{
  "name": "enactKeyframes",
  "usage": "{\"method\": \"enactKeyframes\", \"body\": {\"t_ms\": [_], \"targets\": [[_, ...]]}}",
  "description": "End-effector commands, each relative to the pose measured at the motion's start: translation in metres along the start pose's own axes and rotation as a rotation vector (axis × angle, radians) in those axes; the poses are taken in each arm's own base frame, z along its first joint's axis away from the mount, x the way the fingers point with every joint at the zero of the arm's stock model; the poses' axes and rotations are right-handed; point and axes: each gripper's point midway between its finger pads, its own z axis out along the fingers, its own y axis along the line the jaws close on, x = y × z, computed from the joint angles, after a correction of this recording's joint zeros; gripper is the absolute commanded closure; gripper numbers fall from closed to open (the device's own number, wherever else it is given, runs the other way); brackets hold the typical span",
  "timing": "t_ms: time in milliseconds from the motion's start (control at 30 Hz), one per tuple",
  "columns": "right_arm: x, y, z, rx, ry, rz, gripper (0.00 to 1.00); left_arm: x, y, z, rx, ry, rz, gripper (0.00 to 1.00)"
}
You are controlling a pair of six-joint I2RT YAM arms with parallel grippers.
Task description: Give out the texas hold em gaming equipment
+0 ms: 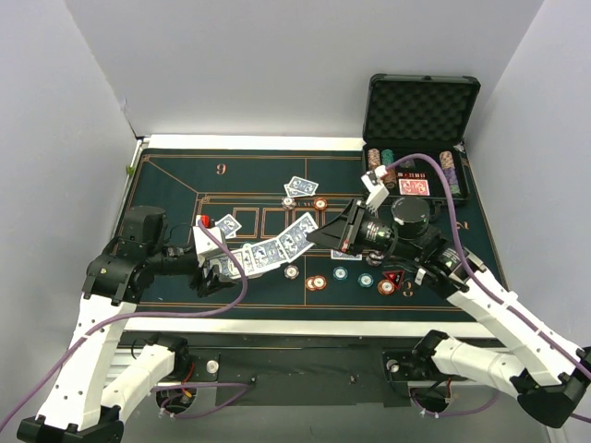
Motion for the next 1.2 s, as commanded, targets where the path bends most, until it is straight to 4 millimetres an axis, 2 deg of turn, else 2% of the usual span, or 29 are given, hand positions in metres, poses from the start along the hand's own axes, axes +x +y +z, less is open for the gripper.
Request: {"method": "enactKeyframes", "body": {"t_ms": [0,100,200,233,267,300,333,367,400,467,800,1000,1167], "targets": [[-0.017,0.024,-0.01,-0.134,-0.055,0.06,0.97,-0.018,0.002,-0.002,-0.001,-0.062,0.055,0.7],[-0.027,0.02,-0.014,-0.139,-0.088,0.079,1.0,-0.019,0.002,-0.002,-0.005,-0.064,0.059,0.7],[-0.033,0.003,-0.018,-0.108,-0.111,0.115,1.0,-0.019,0.002,-0.003,-0.005,-0.062,0.061,0.7],[-0.042,-0.005,-0.021,-0.094,-0.142,0.129,1.0,-0.019,0.002,-0.003,-0.004,-0.06,0.06,0.7],[-0.04,-0.016,-0.021,-0.072,-0.137,0.149,1.0,-0.018,0.002,-0.003,-0.004,-0.06,0.059,0.7],[-0.05,-0.028,-0.025,-0.047,-0.172,0.169,1.0,-0.019,0.002,-0.003,-0.004,-0.06,0.062,0.7],[-0.048,-0.041,-0.025,-0.027,-0.166,0.197,1.0,-0.019,0.002,-0.003,-0.004,-0.06,0.062,0.7],[-0.057,-0.051,-0.03,-0.007,-0.203,0.208,1.0,-0.018,0.002,-0.003,-0.004,-0.06,0.064,0.7],[-0.053,-0.065,-0.029,0.016,-0.196,0.229,1.0,-0.018,0.001,-0.003,-0.003,-0.059,0.062,0.7],[-0.059,-0.09,-0.032,0.063,-0.223,0.254,1.0,-0.018,0.001,-0.004,-0.005,-0.058,0.065,0.7],[-0.036,-0.221,-0.021,0.398,-0.189,0.314,1.0,-0.02,0.001,-0.004,-0.003,-0.061,0.066,0.7],[-0.032,-0.283,-0.011,0.572,-0.152,0.289,1.0,-0.021,0.001,-0.005,-0.004,-0.06,0.066,0.7],[-0.029,-0.318,-0.002,0.658,-0.111,0.29,1.0,-0.024,0.002,-0.007,-0.012,-0.058,0.072,0.7]]}}
